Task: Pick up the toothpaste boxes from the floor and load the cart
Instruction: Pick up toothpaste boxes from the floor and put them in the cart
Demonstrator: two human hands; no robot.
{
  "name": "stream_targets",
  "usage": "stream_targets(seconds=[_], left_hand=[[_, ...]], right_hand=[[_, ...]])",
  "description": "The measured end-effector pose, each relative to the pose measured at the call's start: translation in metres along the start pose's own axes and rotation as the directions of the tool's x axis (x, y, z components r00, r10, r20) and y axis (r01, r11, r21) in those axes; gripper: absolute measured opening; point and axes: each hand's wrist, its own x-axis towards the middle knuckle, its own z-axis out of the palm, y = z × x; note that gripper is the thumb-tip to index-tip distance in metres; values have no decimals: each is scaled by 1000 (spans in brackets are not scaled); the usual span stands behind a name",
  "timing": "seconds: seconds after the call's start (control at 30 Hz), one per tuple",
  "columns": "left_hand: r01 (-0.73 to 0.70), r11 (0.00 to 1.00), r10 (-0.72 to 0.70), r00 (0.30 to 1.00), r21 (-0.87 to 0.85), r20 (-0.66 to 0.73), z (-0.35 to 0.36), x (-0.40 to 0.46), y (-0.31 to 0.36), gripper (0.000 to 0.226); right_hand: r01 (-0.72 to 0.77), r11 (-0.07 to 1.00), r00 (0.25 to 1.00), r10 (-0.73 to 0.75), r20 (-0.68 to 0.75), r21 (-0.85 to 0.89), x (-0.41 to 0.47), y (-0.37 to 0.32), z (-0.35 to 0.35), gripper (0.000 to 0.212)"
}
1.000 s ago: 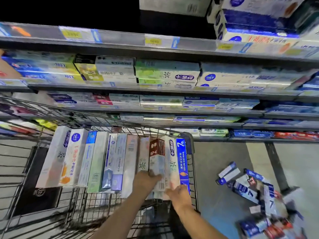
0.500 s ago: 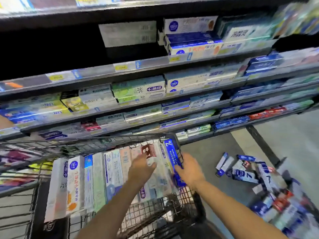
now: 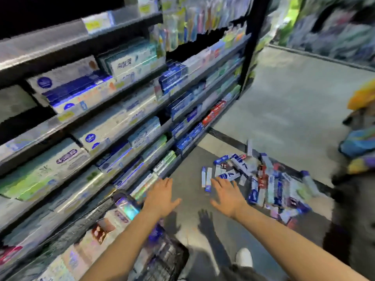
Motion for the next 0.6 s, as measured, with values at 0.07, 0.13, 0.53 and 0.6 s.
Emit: stream_targets(seconds=[0.07, 0.13, 0.53, 0.6], left_hand=[[-37, 999, 37, 999, -6, 37, 3, 27, 35, 73], [-62, 998, 63, 994, -21, 85, 7, 52, 72, 68], [110, 988, -70, 946, -111, 316, 51, 156, 174, 59], [151, 983, -106, 930, -101, 352, 57, 172, 167, 61]], right_hand=[[-90, 995, 996, 89, 20, 42, -9, 45, -1, 78], [-181, 980, 983, 179, 36, 79, -15, 88, -2, 81], [-338, 924, 929, 298, 219, 176, 46, 240, 4, 72], [-352, 925, 905, 297, 304, 145, 70, 249, 8, 74]])
